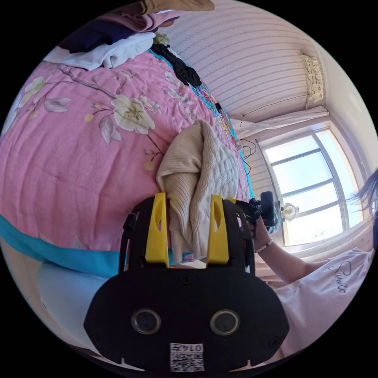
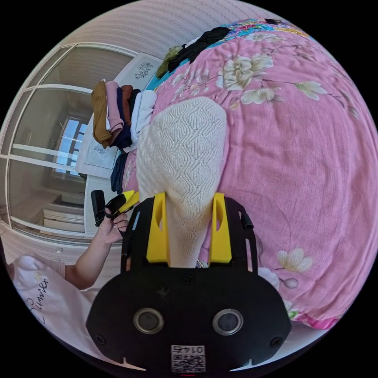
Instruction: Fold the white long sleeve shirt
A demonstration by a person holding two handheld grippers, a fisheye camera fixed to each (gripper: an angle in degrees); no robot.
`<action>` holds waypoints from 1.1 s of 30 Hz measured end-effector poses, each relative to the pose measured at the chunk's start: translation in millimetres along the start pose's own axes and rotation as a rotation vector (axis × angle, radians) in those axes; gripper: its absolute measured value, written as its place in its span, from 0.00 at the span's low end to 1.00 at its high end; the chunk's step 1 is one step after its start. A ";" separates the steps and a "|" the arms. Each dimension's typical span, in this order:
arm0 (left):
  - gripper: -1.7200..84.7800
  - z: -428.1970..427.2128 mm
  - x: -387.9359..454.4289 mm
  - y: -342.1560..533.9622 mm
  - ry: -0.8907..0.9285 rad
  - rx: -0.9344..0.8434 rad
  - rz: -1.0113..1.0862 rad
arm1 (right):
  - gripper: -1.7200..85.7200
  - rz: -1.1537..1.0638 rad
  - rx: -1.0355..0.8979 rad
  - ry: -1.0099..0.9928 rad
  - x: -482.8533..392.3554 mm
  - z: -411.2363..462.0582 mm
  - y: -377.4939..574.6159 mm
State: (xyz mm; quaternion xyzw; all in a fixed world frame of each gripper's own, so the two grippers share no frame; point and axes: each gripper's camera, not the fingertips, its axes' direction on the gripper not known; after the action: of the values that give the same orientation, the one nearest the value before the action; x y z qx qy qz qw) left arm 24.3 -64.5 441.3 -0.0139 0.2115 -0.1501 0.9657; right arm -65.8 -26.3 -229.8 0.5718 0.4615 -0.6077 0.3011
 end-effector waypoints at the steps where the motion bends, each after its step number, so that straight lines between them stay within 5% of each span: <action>1: 0.20 5.9 5.4 0.9 -0.032 -0.006 0.026 | 0.19 0.009 -0.002 -0.007 0.4 -3.9 -1.0; 8: 0.20 -8.8 29.2 -3.6 -0.231 0.023 0.143 | 0.10 -0.055 -0.004 -0.111 -2.8 -44.2 8.5; 12: 0.22 37.9 36.4 1.5 -0.196 -0.164 0.165 | 0.11 -0.069 -0.012 -0.102 -5.0 -53.0 15.4; 17: 0.18 68.1 65.5 17.7 -0.334 -0.123 0.184 | 0.13 0.029 -0.088 -0.167 7.8 -48.9 21.1; 26: 0.10 73.1 80.1 44.7 -0.116 -0.040 0.084 | 0.08 -0.309 -0.090 -0.017 -70.5 -107.2 49.3; 33: 0.10 88.3 157.2 57.8 0.007 -0.038 0.277 | 0.08 -0.442 0.023 0.057 -102.2 -184.7 91.4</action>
State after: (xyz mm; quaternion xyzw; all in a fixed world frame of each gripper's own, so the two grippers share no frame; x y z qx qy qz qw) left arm 213.2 -59.0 452.9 -0.0022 0.2175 -0.0113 0.9760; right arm 109.7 88.5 -135.3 0.4773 0.5768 -0.6478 0.1410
